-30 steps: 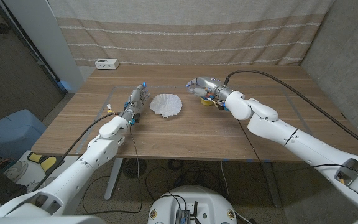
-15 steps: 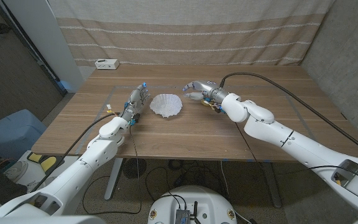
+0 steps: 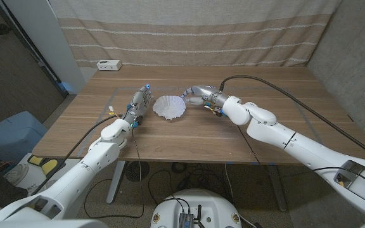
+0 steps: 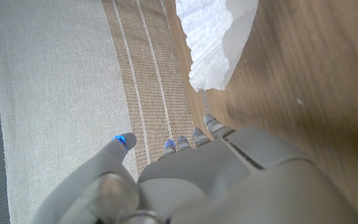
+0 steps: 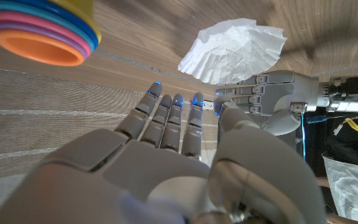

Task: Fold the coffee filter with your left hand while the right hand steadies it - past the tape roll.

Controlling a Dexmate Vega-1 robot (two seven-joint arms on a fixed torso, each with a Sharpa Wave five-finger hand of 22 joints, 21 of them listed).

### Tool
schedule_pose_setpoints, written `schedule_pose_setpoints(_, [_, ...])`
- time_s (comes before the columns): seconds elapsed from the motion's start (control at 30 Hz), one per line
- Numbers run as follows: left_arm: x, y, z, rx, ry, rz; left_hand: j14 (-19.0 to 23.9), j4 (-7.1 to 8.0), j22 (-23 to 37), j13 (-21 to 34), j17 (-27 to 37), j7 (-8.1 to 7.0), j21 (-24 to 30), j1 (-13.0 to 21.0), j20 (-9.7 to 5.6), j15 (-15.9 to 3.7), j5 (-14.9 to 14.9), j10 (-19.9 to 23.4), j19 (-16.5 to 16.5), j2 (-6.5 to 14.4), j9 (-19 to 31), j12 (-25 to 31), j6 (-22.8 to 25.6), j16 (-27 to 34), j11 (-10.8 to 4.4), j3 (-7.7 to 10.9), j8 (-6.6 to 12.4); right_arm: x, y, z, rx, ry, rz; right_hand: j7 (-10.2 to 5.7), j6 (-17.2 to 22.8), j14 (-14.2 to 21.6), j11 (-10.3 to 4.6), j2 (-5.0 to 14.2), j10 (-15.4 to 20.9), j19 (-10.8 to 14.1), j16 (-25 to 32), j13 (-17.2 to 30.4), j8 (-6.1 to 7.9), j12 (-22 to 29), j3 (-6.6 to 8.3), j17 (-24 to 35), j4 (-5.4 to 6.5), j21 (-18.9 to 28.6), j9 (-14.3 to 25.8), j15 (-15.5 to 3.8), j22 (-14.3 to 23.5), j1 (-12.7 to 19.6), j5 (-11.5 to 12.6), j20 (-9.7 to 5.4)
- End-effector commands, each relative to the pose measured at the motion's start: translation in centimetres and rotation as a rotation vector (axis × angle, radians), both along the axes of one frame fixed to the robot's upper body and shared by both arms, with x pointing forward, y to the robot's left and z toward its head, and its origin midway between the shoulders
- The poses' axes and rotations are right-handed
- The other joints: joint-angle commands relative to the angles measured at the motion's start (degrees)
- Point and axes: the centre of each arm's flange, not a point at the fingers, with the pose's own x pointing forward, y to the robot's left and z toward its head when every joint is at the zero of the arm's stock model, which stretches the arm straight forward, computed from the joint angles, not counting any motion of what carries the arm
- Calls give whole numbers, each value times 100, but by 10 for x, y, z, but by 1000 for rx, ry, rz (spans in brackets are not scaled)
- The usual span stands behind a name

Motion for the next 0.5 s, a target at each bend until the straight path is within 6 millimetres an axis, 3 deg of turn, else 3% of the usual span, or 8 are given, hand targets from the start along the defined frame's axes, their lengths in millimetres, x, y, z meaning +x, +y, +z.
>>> schedule_pose_setpoints(0.03, [0,0,-1,1,5,0,-229,-13,30,27,12,20,-41,1,12,-135,11,-54,-3,-42,25,16,-163,21,5,-20,3,3,17,-11,-68,45,60,2,97,74,2,21,58,64,44,29,23,-14,-15,26,21,-14,26,-62,20,51,30,11])
schedule_pose_setpoints(0.5, [-2,0,-2,2,7,2,-230,-20,30,27,12,22,-55,-7,4,-140,11,-52,5,-43,25,16,-164,22,-2,-29,4,8,29,-19,-114,79,92,3,183,72,-13,120,88,60,57,33,21,-26,45,57,68,-38,28,-83,23,140,56,-6])
